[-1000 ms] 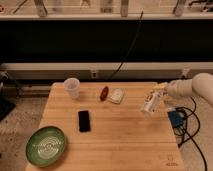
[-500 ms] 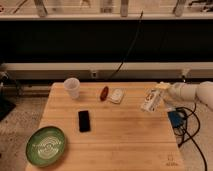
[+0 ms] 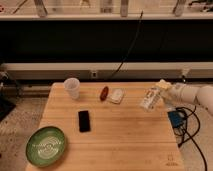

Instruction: Stand the bottle upright

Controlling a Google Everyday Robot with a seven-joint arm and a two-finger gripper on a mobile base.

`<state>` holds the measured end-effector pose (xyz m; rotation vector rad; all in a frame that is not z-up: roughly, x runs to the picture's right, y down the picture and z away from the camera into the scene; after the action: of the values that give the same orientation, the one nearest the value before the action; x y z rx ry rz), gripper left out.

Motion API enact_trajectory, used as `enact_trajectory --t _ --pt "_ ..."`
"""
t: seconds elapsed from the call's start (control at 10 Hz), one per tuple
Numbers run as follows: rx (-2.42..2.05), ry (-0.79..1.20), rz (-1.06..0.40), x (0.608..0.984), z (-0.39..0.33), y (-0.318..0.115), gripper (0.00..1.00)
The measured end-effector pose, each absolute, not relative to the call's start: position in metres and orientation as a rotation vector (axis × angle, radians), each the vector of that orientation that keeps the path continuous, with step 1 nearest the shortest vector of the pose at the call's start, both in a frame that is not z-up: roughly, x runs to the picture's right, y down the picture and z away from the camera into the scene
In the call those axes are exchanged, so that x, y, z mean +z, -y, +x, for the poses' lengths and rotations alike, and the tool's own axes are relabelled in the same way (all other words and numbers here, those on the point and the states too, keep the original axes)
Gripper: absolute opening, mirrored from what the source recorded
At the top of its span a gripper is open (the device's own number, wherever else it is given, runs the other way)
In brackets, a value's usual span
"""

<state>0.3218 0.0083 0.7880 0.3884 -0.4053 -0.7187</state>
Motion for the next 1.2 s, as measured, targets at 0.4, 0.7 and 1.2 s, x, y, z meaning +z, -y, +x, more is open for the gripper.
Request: enact_trajectory --t 0.4,0.7,1.2 --pt "-0.708 0.403 0.481 0.786 0.333 -0.005 0.0" --pt "-0.696 0.4 0.548 0.795 0.339 -0.008 0.0" --pt "-0.665 0.357 0.607 0.817 0.345 -0.019 0.0"
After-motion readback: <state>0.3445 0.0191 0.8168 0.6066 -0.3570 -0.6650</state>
